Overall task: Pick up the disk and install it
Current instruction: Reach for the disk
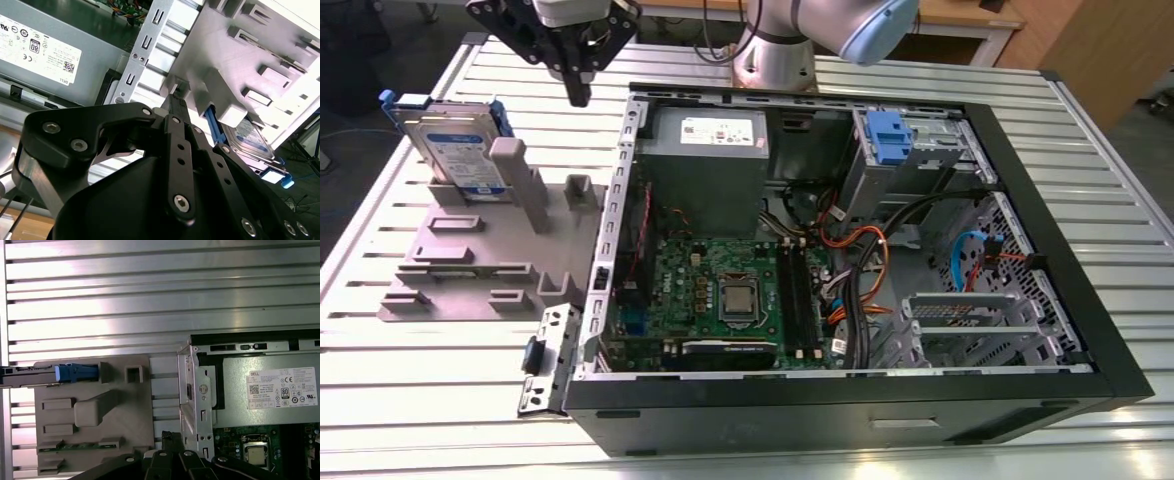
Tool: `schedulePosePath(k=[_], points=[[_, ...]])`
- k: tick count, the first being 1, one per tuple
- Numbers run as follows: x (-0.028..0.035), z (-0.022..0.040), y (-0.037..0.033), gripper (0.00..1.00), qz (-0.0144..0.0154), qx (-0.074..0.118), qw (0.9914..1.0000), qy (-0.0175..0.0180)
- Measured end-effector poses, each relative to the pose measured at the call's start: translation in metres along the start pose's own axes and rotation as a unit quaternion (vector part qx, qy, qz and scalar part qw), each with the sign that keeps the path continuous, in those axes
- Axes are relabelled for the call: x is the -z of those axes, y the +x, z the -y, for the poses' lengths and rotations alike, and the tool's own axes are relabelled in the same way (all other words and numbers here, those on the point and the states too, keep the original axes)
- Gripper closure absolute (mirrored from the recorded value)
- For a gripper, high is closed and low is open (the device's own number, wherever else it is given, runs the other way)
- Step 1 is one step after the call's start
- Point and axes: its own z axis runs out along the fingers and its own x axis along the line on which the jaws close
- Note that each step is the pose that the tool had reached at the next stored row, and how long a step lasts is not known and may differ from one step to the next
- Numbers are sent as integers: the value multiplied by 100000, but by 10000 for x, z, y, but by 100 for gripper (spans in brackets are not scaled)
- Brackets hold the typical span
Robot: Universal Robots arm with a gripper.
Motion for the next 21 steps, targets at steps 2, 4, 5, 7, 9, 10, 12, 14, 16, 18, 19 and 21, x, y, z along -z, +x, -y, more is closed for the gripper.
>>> schedulePosePath(k=[2,4,5,7,9,10,12,14,16,18,19,21], points=[[-1,1,6,89,-14,-2,100000,3],[-2,1,7,89,-20,0,100000,4],[-2,1,7,89,-31,-1,100000,5],[-3,1,8,89,-47,-2,100000,7],[-4,1,9,89,-68,-3,100000,10],[-5,1,11,89,-69,-6,100000,5],[-6,2,27,89,-67,-11,100000,1],[-6,4,59,89,-76,-5,100000,8],[-8,4,107,89,-92,-11,100000,6],[-10,-19,155,89,-141,0,100000,4],[-11,-39,182,89,-179,-13,100000,16],[-13,-65,230,89,-228,-18,100000,25]])
